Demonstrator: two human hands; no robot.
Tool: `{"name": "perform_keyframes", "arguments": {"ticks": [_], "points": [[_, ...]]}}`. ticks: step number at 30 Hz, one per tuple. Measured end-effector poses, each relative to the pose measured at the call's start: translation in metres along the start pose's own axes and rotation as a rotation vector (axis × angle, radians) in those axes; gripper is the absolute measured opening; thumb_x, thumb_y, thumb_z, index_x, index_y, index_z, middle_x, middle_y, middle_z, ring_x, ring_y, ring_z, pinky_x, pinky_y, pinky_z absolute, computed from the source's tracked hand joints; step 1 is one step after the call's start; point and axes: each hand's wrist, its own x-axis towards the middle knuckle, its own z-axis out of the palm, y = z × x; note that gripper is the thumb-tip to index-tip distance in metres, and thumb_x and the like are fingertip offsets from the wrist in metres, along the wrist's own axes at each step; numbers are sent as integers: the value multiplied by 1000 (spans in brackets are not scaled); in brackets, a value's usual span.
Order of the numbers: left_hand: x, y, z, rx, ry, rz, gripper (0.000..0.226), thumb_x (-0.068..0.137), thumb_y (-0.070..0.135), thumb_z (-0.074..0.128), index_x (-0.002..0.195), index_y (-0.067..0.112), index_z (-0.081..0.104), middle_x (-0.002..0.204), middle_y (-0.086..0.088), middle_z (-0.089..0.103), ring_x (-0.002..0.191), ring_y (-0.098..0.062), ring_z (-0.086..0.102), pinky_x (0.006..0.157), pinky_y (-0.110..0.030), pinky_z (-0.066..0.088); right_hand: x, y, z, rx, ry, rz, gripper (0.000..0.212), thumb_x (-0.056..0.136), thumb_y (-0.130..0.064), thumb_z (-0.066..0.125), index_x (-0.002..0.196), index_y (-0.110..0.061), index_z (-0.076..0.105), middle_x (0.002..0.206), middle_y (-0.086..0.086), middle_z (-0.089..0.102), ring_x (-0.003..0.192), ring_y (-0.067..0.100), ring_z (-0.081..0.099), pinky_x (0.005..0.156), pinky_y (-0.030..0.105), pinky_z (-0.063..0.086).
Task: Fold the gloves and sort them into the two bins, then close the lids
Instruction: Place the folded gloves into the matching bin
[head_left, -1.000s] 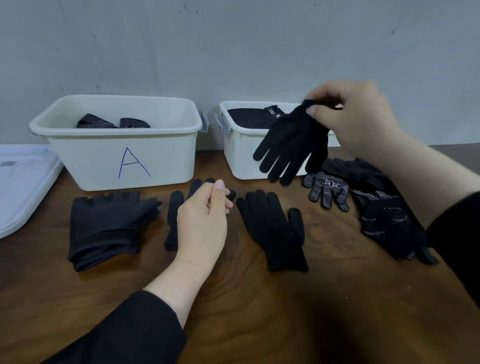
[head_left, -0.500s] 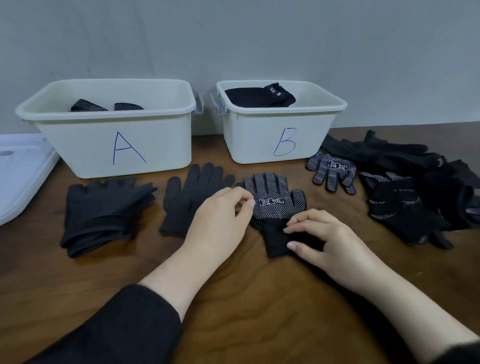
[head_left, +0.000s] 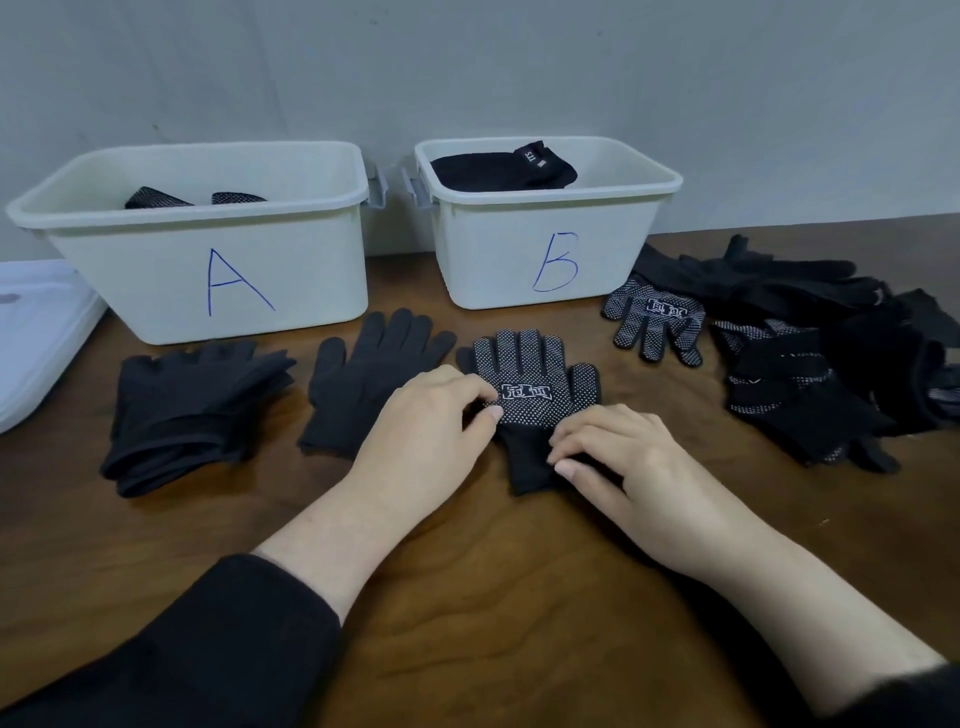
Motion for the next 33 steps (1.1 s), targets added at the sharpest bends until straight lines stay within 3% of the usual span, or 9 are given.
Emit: {"name": "perform_keyframes", "arguments": {"ticks": [5, 9, 14, 18, 21, 24, 28, 31, 33], "points": [[-1, -1, 1, 53, -28, 25, 27, 92, 40, 67, 113, 24, 72, 110, 7, 57, 104, -13, 54, 94, -41, 48, -4, 7, -13, 50, -80, 22, 38, 89, -52, 65, 123, -38, 65, 128, -30, 51, 128, -2, 43, 109, 11, 17], [-4, -3, -4, 19, 3, 189, 24, 94, 35, 65, 115, 26, 71, 107, 12, 53, 102, -9, 51, 94, -39, 46, -3, 16, -14, 35, -109, 11, 38, 89, -48, 67, 124, -35, 68, 131, -28, 53, 128, -2, 45, 110, 22, 28], [-14, 1, -5, 41, -211, 308, 59, 92, 66, 32, 126, 33, 67, 125, 18, 50, 123, -3, 39, 112, -34, 25, 4, 10, -2, -163, 9, -59, 19, 93, -36, 60, 106, -26, 70, 115, -19, 61, 105, 7, 56, 94, 35, 42], [-12, 0, -5, 100, -266, 311, 74, 80, 83, 35, 135, 39, 58, 131, 22, 42, 128, -2, 31, 111, -29, 18, 7, 2, -1, -105, 77, -18, 14, 96, -36, 52, 101, -28, 63, 100, -19, 60, 95, 5, 54, 95, 34, 40], [-12, -2, -1, 103, -196, 352, 40, 90, 58, 51, 119, 36, 68, 119, 18, 52, 115, -5, 43, 105, -36, 33, 2, -3, -5, -17, 64, -17, 16, 96, -43, 52, 104, -33, 62, 103, -23, 59, 102, 2, 54, 100, 30, 35], [-11, -3, -1, 11, -159, 319, 14, 94, 30, 62, 104, 35, 71, 106, 18, 59, 102, -4, 48, 96, -39, 39, 0, -1, -8, 14, 8, 16, 36, 89, -59, 62, 119, -39, 60, 118, -28, 56, 121, -1, 48, 109, 26, 26], [-9, -1, -2, -100, -128, 218, 11, 96, 35, 62, 92, 29, 70, 89, 14, 64, 93, -5, 54, 91, -36, 43, 5, 4, -5, 22, 93, 107, 28, 86, -52, 65, 113, -41, 63, 103, -25, 61, 108, 0, 47, 102, 22, 34], [-6, 5, -3, -174, -116, 48, 14, 92, 41, 65, 87, 28, 64, 80, 12, 62, 84, -4, 56, 74, -17, 43, 14, 7, -4, 150, 110, 214, 18, 90, -47, 67, 107, -43, 63, 95, -19, 69, 93, 8, 58, 85, 23, 46], [-4, 5, -3, -244, -94, -45, 12, 91, 39, 69, 96, 35, 59, 80, 15, 66, 85, 0, 60, 73, -6, 40, 21, 8, -4, 269, 147, 281, 18, 91, -39, 71, 107, -42, 64, 90, -15, 71, 81, 5, 62, 76, 19, 47]]}}
